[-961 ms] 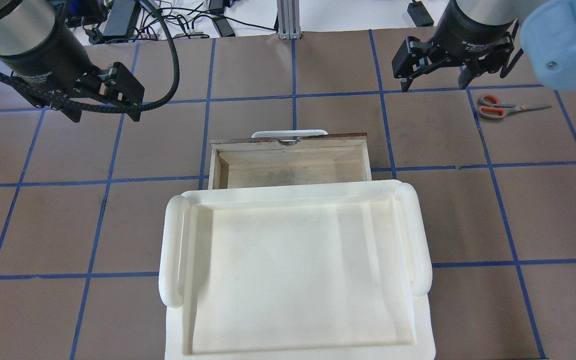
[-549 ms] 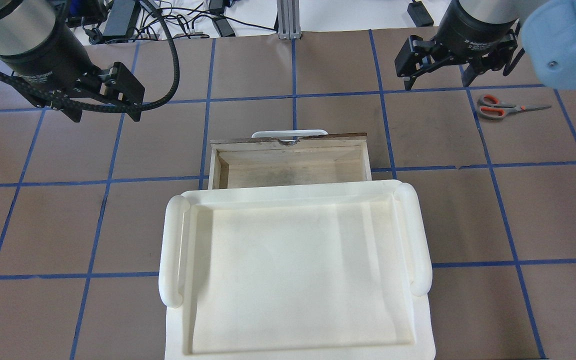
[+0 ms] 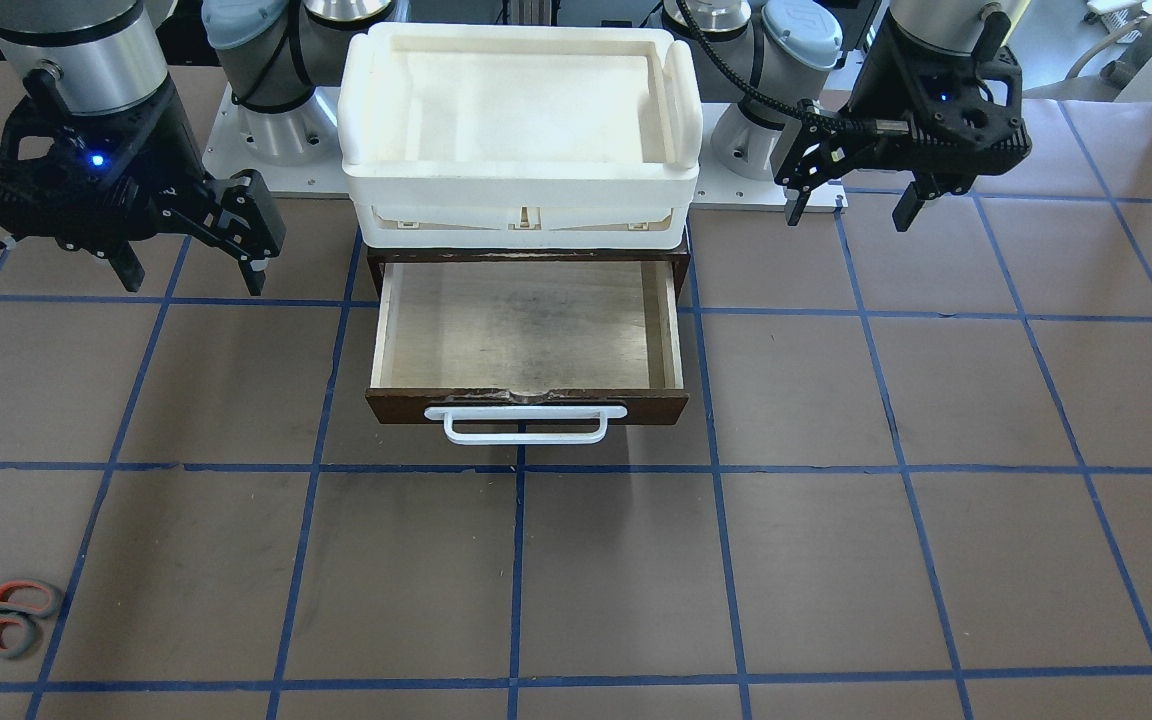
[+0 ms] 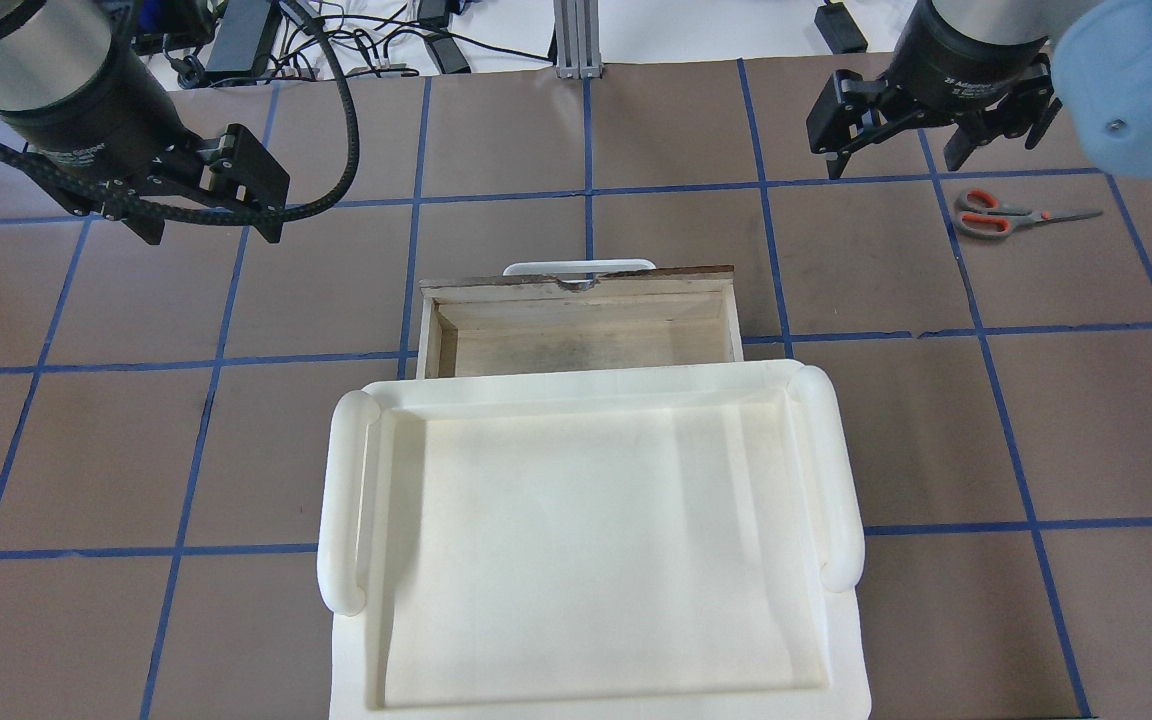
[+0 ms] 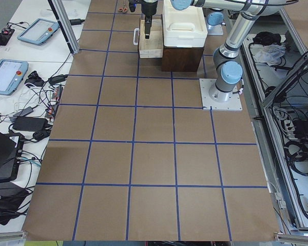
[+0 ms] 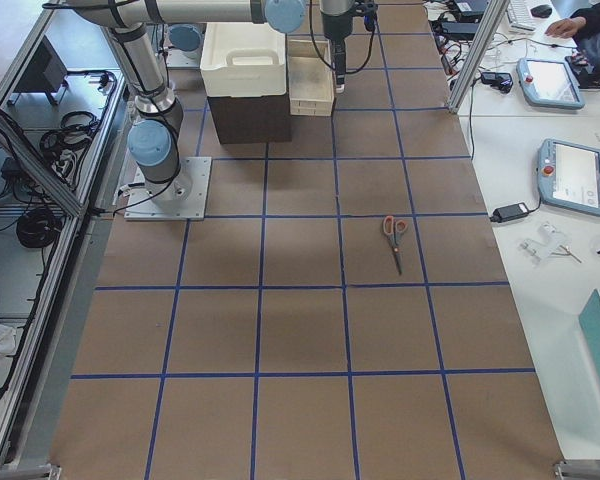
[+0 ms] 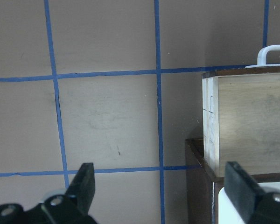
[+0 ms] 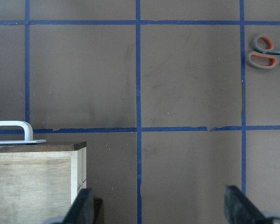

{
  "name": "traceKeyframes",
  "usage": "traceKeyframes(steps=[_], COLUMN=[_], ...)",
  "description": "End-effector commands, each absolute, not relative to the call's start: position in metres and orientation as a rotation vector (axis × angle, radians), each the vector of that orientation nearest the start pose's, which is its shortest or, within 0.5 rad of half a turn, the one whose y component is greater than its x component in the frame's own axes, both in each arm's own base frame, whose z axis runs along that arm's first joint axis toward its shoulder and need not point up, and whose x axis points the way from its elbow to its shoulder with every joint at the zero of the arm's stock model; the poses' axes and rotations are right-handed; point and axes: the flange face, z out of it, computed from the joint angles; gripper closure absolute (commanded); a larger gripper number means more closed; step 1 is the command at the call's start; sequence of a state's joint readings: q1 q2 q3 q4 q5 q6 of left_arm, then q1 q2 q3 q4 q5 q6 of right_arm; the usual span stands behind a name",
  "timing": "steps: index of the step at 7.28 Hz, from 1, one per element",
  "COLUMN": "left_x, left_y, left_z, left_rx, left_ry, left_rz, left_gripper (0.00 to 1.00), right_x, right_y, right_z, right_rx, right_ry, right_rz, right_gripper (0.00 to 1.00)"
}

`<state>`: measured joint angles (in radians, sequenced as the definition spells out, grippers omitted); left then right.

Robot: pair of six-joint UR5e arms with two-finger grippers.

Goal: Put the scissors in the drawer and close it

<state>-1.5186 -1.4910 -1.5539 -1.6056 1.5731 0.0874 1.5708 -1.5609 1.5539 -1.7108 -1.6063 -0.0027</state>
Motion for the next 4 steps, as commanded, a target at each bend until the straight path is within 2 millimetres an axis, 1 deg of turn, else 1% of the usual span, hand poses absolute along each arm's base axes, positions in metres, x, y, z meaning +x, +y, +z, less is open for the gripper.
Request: traceKeyframes(steps=[1,4], left_x=[-0.1089,-0.1082], left_y=[-0.4686,-0.4687], left_z=[0.5309,0.5309], left_rx=[0.055,0.053], left_ry=[3.134,3.134], left_rz=[-0.098,-0.098], left_gripper=[0.00,0.00], right_x=[0.1312,0.1333], right_y=[-0.5087,-0.5087], right_z=[0.5072,0.5090], right_rx=[0.005,0.001], right_ry=[3.154,3.139], right_rz=[-0.233,-0.248], right_gripper=[0.00,0.00])
